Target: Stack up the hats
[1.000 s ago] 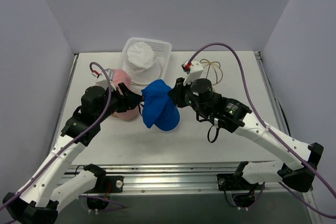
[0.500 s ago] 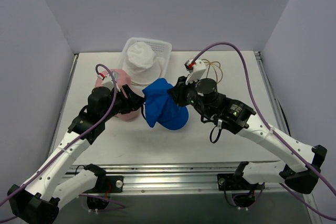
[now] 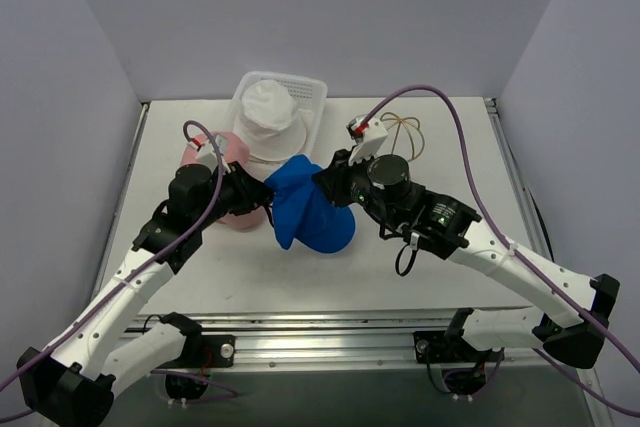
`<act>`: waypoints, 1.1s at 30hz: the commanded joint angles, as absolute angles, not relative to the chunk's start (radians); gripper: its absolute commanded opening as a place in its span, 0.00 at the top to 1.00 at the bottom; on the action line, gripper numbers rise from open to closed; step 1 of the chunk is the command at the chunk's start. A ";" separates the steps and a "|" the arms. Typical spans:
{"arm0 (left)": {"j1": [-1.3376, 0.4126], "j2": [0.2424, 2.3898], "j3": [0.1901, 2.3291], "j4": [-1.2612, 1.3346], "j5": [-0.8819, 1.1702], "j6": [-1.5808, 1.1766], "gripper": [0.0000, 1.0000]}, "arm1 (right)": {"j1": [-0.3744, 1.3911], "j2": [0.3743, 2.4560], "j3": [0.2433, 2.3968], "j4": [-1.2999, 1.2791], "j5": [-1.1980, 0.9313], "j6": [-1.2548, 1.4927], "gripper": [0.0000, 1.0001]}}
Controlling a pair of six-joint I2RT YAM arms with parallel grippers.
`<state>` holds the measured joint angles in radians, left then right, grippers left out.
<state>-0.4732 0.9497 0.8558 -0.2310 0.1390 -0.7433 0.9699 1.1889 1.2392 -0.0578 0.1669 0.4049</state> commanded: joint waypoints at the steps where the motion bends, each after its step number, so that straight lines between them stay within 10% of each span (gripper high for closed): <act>1: -0.457 0.937 0.951 -0.294 0.098 -0.690 0.77 | 0.977 1.170 1.220 0.043 0.172 0.420 1.00; 8: -0.407 0.999 1.078 -0.429 0.104 -0.609 0.97 | 0.992 1.204 1.184 0.133 0.183 0.430 1.00; 33: -0.321 1.160 1.422 -0.739 -0.115 -0.273 0.98 | 1.144 1.431 1.267 0.368 0.385 0.379 1.00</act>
<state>-0.3374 1.1545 1.3735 -0.7254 -0.1013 -0.3367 1.1198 1.3907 1.2045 0.2680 0.3164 0.4164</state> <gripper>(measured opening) 0.034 0.118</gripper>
